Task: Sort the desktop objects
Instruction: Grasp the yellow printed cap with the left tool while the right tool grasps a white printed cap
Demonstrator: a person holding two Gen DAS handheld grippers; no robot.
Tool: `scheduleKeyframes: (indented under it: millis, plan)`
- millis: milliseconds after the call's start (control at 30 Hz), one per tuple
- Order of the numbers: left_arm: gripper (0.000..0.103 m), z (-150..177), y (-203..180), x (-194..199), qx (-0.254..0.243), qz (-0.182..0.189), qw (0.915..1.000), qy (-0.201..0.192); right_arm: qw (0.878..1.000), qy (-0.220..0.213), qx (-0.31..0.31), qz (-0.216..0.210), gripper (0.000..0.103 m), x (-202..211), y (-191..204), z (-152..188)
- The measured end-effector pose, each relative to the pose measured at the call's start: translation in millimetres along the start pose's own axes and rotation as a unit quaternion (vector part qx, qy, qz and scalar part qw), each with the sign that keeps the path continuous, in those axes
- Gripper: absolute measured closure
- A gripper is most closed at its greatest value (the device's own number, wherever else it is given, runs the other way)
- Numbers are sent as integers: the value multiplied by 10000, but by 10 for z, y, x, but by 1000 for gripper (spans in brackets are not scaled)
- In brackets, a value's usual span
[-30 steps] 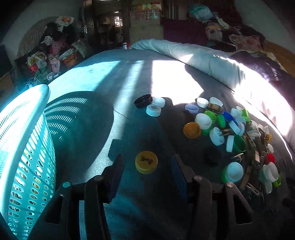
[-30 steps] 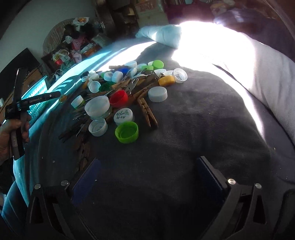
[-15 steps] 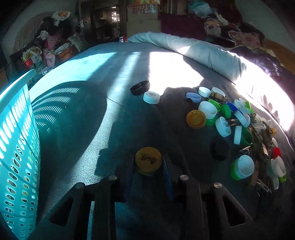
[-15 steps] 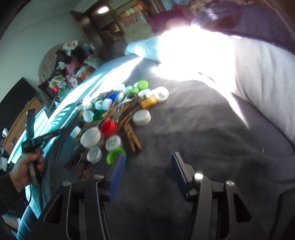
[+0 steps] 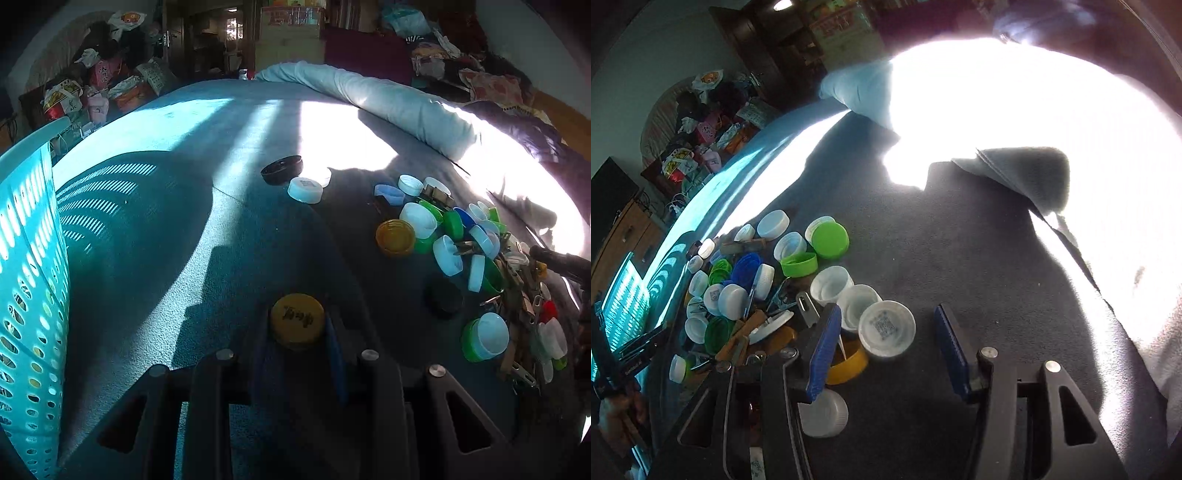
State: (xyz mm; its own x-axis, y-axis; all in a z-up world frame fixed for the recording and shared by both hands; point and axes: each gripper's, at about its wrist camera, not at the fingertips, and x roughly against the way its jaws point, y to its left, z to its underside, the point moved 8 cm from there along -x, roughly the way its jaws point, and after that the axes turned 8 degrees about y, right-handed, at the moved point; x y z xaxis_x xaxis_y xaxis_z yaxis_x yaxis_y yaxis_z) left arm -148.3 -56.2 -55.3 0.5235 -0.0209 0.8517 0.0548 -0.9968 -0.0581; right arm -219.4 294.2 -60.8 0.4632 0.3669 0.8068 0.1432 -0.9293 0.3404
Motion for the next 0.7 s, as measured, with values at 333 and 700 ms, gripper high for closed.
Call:
scheduleKeyframes:
  millis: [333,700]
  plan:
    - [72,-5,0,58,-33,-25,10000,-21,9997,-237,25,32,73,331,118,158]
    - [72,127,-648,1273,-787,-65,9950,-617,9951,-700,693,-125,73,1404,787,416]
